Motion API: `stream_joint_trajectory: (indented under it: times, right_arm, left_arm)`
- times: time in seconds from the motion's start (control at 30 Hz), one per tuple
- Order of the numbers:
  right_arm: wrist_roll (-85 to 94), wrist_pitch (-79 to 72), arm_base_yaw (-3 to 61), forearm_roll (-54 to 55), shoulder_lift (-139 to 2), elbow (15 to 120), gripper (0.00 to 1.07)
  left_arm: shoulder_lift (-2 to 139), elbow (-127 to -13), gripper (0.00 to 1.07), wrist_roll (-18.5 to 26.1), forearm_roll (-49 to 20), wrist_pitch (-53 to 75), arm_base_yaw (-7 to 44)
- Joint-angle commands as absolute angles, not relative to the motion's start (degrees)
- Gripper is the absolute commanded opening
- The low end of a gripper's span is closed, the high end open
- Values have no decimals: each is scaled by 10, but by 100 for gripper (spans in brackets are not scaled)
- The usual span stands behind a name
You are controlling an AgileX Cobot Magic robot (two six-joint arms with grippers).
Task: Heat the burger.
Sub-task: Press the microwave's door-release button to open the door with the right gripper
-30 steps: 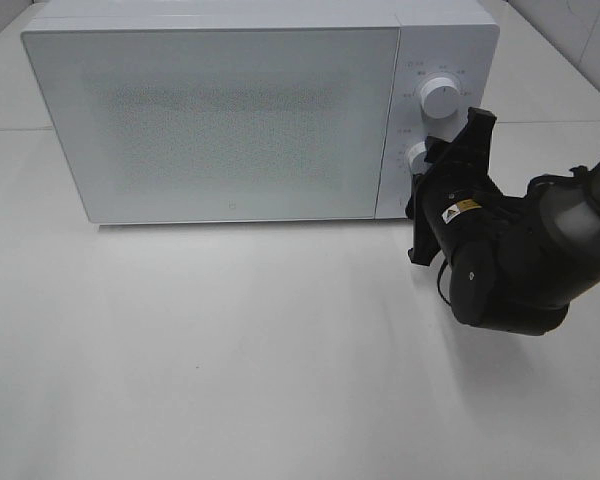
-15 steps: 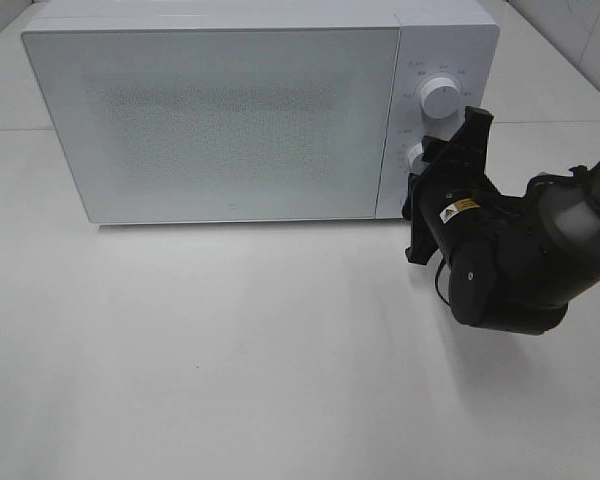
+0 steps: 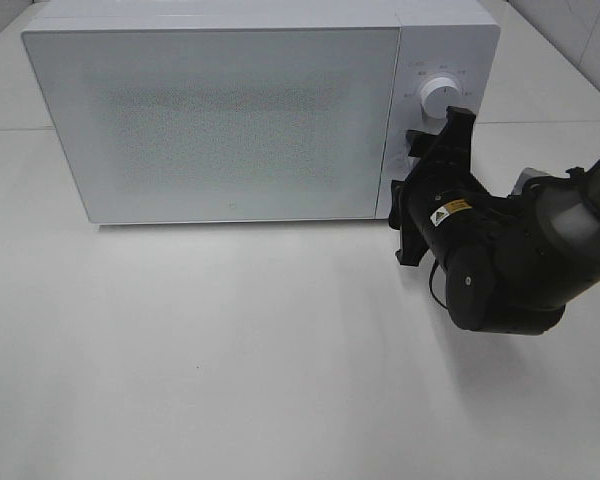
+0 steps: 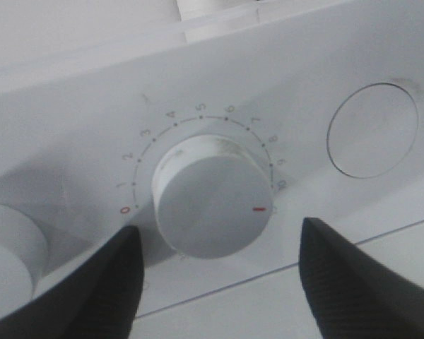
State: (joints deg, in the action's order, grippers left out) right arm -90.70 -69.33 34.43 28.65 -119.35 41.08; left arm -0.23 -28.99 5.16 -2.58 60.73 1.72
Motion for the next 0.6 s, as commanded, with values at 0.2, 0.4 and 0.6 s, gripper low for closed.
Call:
stream_joint_trajectory:
  times: [0.2, 0.4, 0.6]
  right_arm:
    - [-868, -776, 340, 282, -1192, 407, 77]
    - [-855, -798, 341, 288, -1171, 374, 76]
    - [-816, -799, 341, 290, -1140, 341, 76]
  left_arm:
    - [-14, -289, 103, 50, -28, 599, 18]
    - [-14, -289, 103, 50, -28, 599, 18]
    - [-14, -289, 103, 50, -28, 599, 18]
